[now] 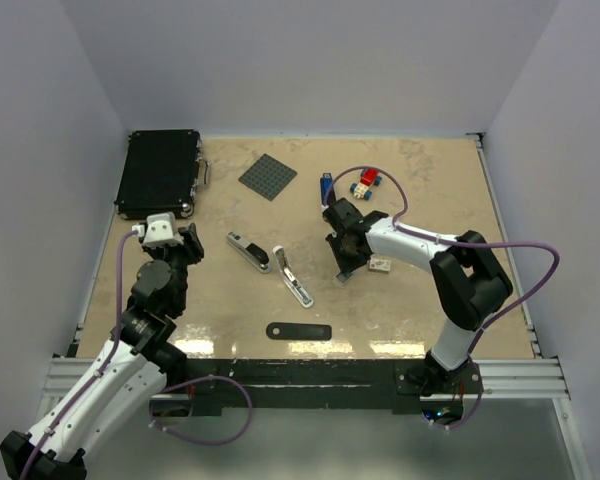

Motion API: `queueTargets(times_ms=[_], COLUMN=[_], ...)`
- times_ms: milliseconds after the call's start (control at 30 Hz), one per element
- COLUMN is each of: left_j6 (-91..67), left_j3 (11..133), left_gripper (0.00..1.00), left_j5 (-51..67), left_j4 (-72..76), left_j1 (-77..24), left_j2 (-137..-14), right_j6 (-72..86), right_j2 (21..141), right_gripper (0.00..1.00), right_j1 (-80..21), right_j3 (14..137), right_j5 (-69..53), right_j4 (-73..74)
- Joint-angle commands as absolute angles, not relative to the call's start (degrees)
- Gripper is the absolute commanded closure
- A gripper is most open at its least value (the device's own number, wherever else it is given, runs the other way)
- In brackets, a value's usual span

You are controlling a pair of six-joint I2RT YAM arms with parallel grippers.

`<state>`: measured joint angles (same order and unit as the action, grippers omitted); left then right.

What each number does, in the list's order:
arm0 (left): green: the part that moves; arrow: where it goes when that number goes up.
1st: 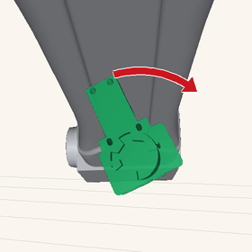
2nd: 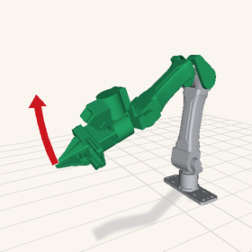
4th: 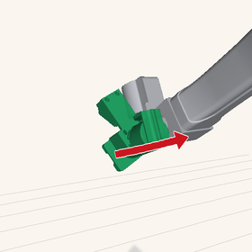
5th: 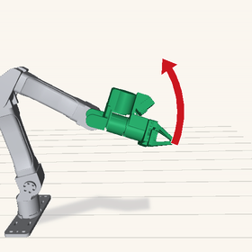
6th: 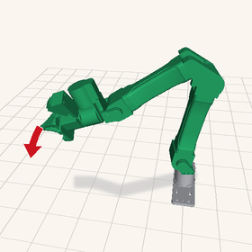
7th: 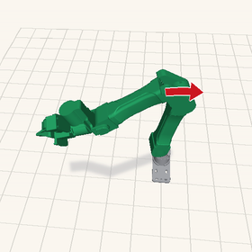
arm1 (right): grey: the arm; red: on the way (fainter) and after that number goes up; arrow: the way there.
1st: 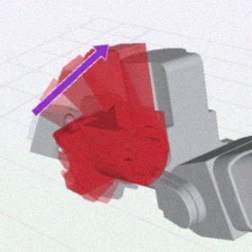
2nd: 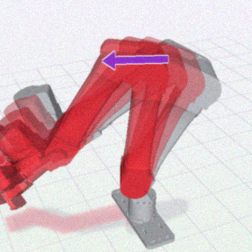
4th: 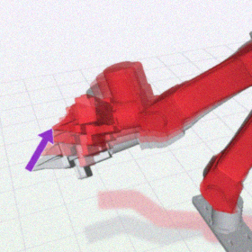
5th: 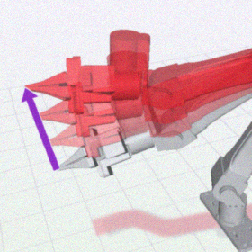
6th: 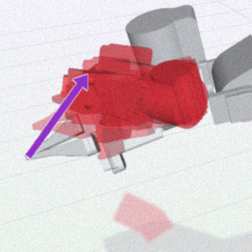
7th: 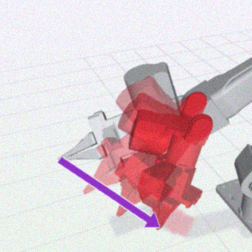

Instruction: Load the staples into the stapler

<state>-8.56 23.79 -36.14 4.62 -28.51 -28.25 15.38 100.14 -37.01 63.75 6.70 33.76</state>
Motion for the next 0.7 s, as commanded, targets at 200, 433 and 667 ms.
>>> queueTargets(times_ms=[200, 433, 667], left_j6=[-9.6, -9.7, -9.7], left_j3=[26.1, 26.3, 26.3], left_gripper=[0.46, 0.46, 0.46], left_j5=[-35.2, -34.5, -34.3], left_j4=[5.8, 5.7, 5.7], left_j1=[-28.0, -28.0, -28.0], left_j2=[-28.4, -29.0, -28.9], right_j6=[13.9, 10.6, 9.8], right_j2=[99.6, 99.6, 98.8], right_gripper=[0.85, 0.88, 0.81], right_j1=[-37.2, -37.1, -37.3], right_j3=[65.4, 66.2, 65.7], right_j5=[1.1, -3.8, -3.0], right_j4=[33.1, 35.2, 35.0])
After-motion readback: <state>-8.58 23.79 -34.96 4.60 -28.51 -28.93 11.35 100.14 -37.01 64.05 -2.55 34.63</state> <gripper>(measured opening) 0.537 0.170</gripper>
